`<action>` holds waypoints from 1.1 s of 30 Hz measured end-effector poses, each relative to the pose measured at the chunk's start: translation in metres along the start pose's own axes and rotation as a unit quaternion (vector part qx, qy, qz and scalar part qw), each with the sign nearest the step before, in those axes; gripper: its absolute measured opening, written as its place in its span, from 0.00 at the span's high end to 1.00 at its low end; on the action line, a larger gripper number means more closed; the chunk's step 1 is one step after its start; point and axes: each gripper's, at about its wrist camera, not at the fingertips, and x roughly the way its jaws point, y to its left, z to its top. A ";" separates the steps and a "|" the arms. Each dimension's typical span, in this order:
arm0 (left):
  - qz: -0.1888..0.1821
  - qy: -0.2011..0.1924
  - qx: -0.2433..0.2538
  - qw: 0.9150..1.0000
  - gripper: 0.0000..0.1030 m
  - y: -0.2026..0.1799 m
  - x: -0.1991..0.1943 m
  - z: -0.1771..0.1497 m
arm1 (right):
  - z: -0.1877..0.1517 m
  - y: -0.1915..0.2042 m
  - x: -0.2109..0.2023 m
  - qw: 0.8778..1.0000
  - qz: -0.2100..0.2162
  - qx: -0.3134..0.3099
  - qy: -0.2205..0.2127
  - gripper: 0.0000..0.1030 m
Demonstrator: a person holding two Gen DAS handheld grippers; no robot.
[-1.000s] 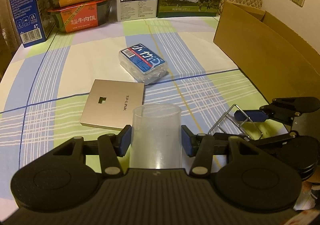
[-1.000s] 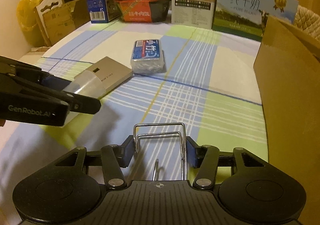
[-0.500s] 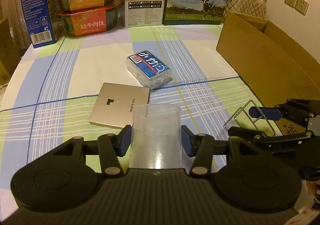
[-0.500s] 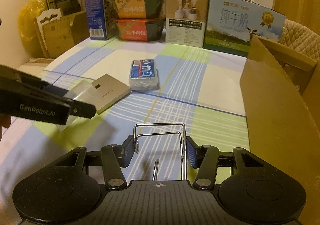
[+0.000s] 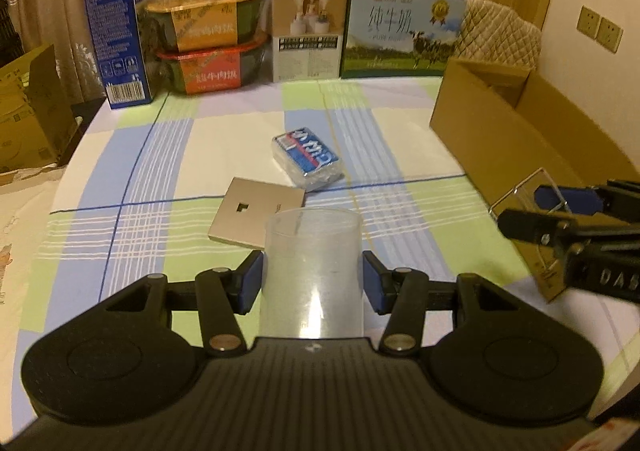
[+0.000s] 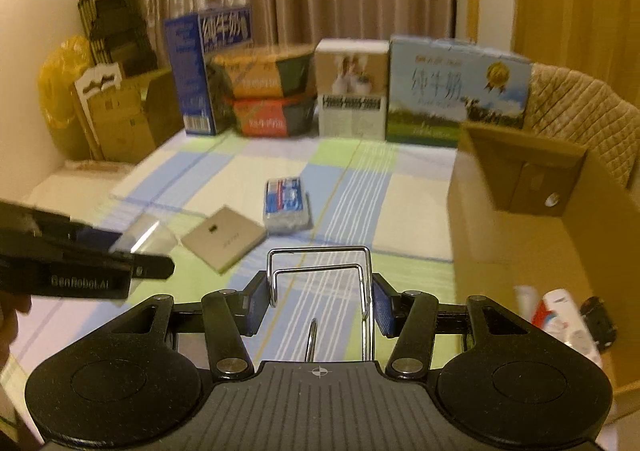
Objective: Organize rigid objects
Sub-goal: 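Carry the cup and wire rack with both grippers over the cardboard box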
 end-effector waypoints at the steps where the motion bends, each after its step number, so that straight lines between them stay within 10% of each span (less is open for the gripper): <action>1: 0.000 -0.003 0.001 1.000 0.54 -0.004 -0.006 0.002 | 0.003 -0.001 -0.008 1.000 -0.001 0.003 -0.004 0.52; 18: -0.076 -0.047 0.050 0.995 0.54 -0.141 -0.054 0.069 | 0.068 -0.119 -0.121 0.995 -0.072 0.046 -0.042 0.52; 33: -0.128 -0.009 0.092 0.987 0.54 -0.238 0.047 0.113 | 0.054 -0.237 -0.092 0.987 -0.091 0.134 -0.011 0.52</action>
